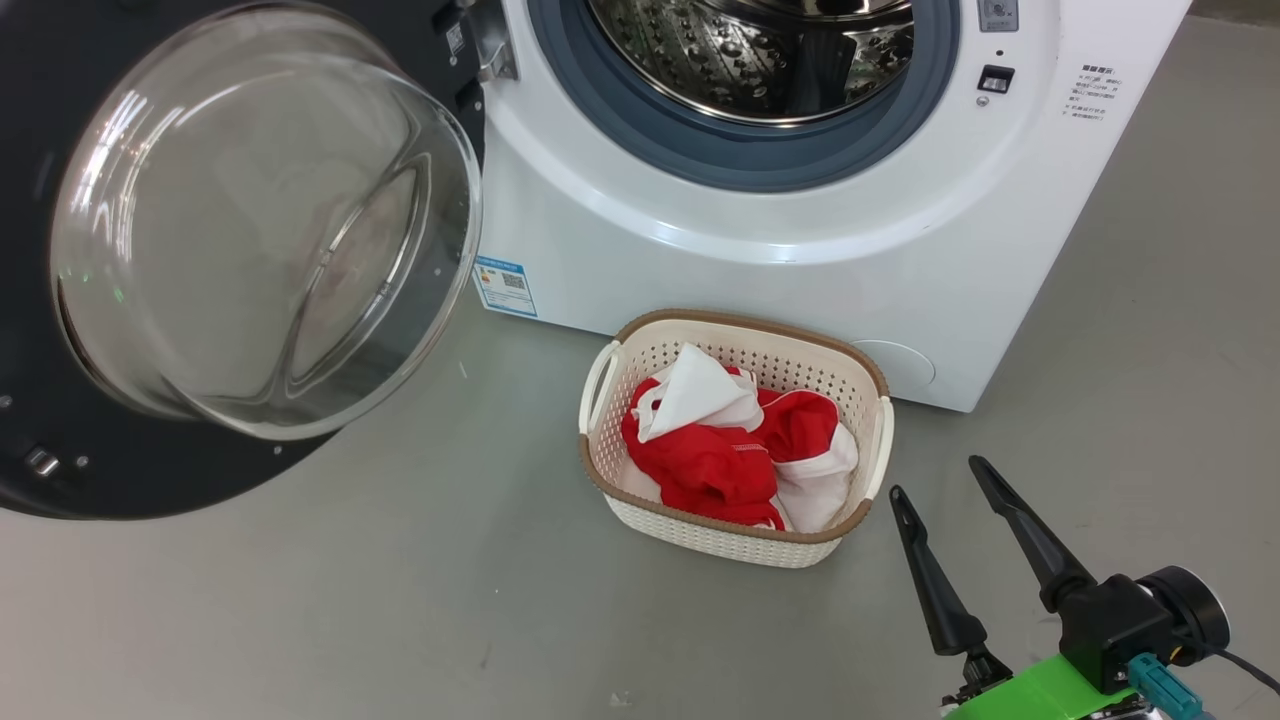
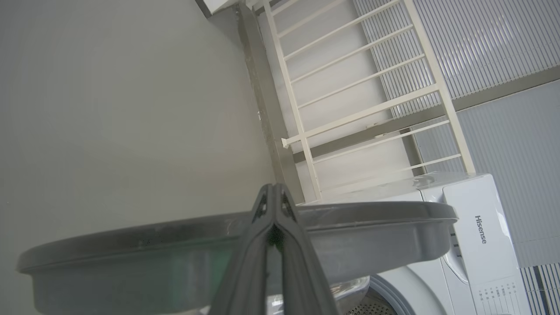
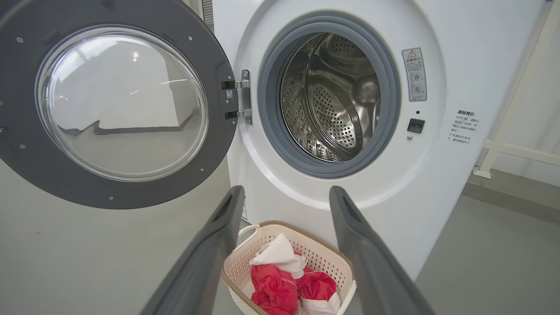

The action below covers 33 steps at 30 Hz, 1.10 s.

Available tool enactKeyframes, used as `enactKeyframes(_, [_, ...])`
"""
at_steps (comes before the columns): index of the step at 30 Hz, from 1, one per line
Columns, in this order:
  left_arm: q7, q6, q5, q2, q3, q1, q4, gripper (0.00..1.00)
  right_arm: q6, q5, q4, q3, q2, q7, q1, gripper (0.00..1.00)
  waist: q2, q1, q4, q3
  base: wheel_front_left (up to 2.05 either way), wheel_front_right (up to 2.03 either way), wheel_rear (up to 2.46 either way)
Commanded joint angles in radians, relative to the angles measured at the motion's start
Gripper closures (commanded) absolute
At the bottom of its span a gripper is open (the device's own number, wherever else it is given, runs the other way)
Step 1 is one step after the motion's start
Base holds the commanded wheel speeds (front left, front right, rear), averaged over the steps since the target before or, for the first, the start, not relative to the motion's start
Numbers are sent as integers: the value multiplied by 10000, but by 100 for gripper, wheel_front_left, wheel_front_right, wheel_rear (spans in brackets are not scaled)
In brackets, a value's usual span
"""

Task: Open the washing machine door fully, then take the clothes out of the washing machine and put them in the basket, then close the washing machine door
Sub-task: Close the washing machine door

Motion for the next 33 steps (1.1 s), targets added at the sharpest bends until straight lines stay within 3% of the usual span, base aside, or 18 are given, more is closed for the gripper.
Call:
enactKeyframes(1, [320,-228,101,631,-46,-212,-124,100,62,-55,-305,215,-81,-30,-275,0,-1,0,-16,23,0,0,0])
enactKeyframes(12, [1051,-616,87,566,-344,-189,129,100,62,-36,-322,158,-81,-78,-296,0,-1,0,151,96,0,0,0])
enactKeyframes(24, [2124,-1318,-179,489,-504,-24,44,100,62,49,-279,4,-81,-148,-223,0,-1,0,358,12,0,0,0])
enactKeyframes(33, [2714,-1530,-207,150,-775,214,-290,100,62,173,-193,9,-81,-247,-234,0,-1,0,446,-24,0,0,0])
